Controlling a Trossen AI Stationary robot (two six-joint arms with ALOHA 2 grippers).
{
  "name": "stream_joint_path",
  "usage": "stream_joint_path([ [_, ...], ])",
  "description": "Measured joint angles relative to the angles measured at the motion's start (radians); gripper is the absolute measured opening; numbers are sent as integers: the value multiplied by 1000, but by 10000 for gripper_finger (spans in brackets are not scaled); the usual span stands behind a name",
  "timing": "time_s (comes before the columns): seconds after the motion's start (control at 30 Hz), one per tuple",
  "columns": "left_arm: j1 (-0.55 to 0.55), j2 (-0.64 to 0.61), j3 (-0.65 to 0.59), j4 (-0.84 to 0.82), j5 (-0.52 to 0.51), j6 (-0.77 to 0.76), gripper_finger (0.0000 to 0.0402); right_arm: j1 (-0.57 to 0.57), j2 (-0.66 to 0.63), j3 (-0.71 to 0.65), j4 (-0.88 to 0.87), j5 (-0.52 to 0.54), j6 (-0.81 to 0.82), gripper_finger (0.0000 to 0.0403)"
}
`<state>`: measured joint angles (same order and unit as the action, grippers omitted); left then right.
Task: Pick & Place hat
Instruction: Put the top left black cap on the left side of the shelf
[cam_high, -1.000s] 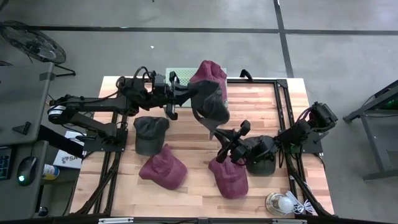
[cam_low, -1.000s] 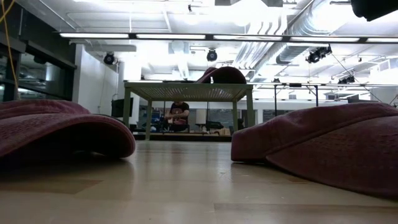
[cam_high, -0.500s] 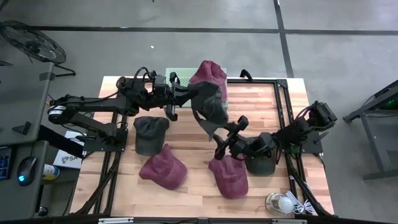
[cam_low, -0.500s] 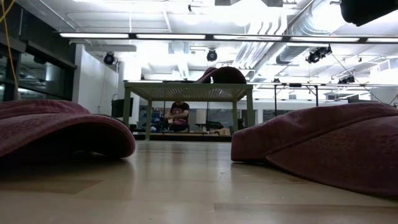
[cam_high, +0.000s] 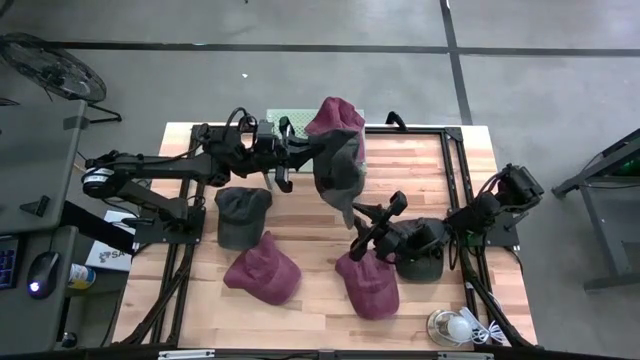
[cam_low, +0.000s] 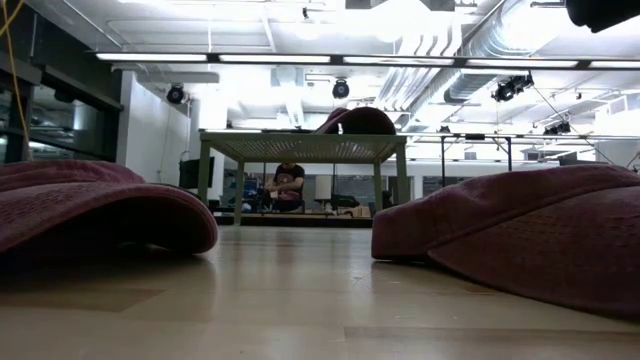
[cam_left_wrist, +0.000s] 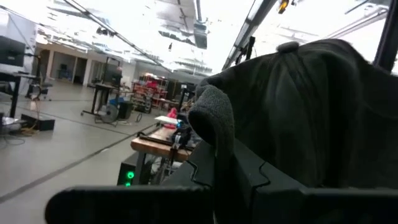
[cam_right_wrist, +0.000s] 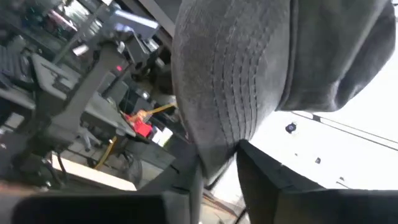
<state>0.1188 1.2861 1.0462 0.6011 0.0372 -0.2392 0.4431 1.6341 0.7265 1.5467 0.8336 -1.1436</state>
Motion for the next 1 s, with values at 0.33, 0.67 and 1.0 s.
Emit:
stream_joint_path([
  [0.33, 0, 0, -1, 2, -6, 2, 40, 0, -1, 0, 0, 87, -35, 21],
  [0.67, 0, 0, -1, -21, -5, 18, 36, 0, -1, 0, -8, 130, -44, 19],
  [1.0, -2, -60, -3, -125, 27, 130, 37, 22, -1, 1, -8, 250, -144, 13],
])
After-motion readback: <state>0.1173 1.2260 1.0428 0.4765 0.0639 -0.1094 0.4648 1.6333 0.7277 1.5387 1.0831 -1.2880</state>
